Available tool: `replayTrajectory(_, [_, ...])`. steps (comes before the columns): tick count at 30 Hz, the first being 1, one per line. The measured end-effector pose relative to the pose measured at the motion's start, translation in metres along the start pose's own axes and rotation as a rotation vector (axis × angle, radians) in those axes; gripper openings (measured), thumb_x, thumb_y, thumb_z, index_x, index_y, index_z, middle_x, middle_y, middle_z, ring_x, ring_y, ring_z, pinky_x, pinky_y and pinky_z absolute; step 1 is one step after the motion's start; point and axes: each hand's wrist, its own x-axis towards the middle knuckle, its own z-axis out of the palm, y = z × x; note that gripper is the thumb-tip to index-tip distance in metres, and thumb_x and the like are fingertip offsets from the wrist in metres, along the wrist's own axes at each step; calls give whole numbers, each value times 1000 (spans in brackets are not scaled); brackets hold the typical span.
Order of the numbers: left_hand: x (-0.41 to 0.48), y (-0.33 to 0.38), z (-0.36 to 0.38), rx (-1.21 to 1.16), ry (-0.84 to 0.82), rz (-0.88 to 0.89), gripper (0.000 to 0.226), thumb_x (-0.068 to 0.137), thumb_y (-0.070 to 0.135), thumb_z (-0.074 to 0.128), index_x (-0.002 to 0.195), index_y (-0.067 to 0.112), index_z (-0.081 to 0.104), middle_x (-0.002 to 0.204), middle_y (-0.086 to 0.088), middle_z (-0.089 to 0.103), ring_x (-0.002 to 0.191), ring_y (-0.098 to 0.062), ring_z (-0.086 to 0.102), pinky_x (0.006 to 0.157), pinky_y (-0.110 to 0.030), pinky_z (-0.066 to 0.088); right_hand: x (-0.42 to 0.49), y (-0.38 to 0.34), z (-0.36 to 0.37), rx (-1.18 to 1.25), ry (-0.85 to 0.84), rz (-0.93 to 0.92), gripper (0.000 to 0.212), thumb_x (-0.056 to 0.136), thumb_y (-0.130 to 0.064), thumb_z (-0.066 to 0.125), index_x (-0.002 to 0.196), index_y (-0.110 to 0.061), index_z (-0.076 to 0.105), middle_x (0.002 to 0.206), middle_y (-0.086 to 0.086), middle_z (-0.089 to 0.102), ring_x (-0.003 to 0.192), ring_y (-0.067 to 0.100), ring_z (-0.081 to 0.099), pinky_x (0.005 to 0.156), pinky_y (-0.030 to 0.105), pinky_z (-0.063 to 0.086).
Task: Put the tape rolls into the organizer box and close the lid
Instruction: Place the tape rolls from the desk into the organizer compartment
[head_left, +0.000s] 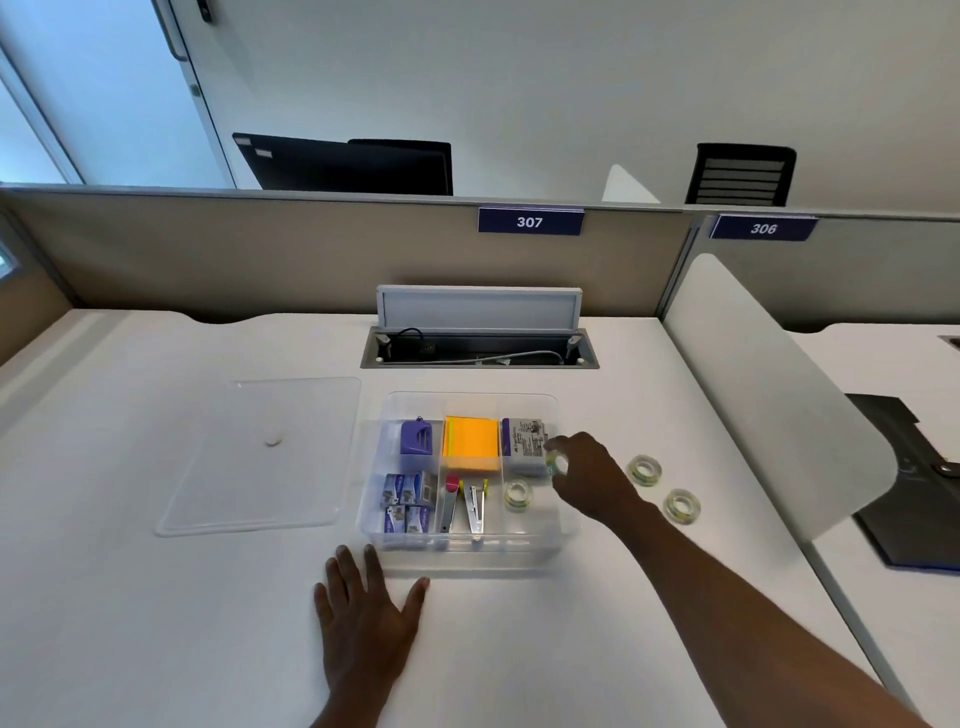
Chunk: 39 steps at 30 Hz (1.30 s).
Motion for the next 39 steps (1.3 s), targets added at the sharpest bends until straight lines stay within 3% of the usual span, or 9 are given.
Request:
replayTrajectory(5, [1, 0, 0, 26, 1, -11, 115, 61, 81, -20, 150, 17, 15, 160, -17, 11, 147, -33, 10, 119, -49, 11, 4, -9, 24, -150, -143, -68, 41, 86, -8, 53, 126, -14, 55, 125, 15, 52, 113, 33, 57, 98, 39, 49])
replayTrajectory(8, [1, 0, -1, 8, 6, -7, 115, 62, 82, -18, 149, 16, 19, 159, -19, 14, 147, -34, 13, 119, -50, 13, 2, -9, 37, -232, -146, -82, 39, 87, -8, 50, 126, -13, 52, 123, 16, 52, 109, 35, 58, 95, 44, 52])
replayTrajectory(18, [2, 1, -3, -15, 7, -9, 113, 64, 84, -12, 148, 17, 22, 158, -19, 16, 146, -34, 15, 118, -51, 14, 8, -10, 58, -371, -194, -123, 35, 90, -14, 52, 125, -13, 52, 119, 14, 56, 107, 32, 60, 91, 43, 54])
replayTrajectory(20, [2, 1, -2, -6, 7, -8, 112, 64, 83, -13, 149, 18, 20, 159, -18, 14, 147, -34, 14, 118, -50, 13, 11, -13, 58, -340, -124, -112, 35, 89, -20, 53, 123, -13, 53, 120, 12, 57, 108, 30, 60, 89, 43, 55])
replayTrajectory(24, [2, -1, -1, 4, 22, -4, 109, 66, 83, -10, 149, 18, 19, 159, -18, 14, 147, -33, 13, 119, -50, 13, 18, -17, 44, -268, 261, -68, 25, 90, -17, 49, 109, -6, 60, 107, 13, 62, 93, 29, 61, 70, 36, 55])
replayTrajectory(28, [1, 0, -1, -17, 36, -1, 110, 67, 83, -9, 148, 16, 24, 158, -19, 18, 146, -34, 17, 118, -51, 15, 22, 3, 19, -127, 473, 184, 22, 86, -9, 52, 103, 0, 63, 102, 20, 61, 90, 39, 60, 65, 40, 53])
replayTrajectory(32, [2, 1, -1, -6, 30, 2, 108, 68, 83, -5, 148, 16, 25, 157, -20, 19, 146, -35, 18, 118, -52, 16, 22, 59, 10, -289, 235, 364, 35, 88, -16, 51, 119, 0, 53, 122, 23, 50, 106, 41, 53, 85, 44, 49])
replayTrajectory(36, [3, 0, 1, 1, 37, 0, 102, 73, 81, 5, 146, 15, 29, 155, -21, 25, 144, -36, 24, 116, -53, 20, 27, 101, 13, -338, -17, 359, 61, 90, -39, 57, 138, -7, 36, 142, 21, 34, 124, 42, 41, 102, 46, 40])
replayTrajectory(39, [3, -1, 3, 15, 36, 2, 97, 75, 80, 13, 146, 15, 30, 155, -21, 25, 143, -37, 25, 116, -53, 22, 32, 114, 20, -347, -97, 353, 64, 91, -44, 53, 139, -6, 33, 141, 21, 37, 127, 41, 41, 108, 45, 36])
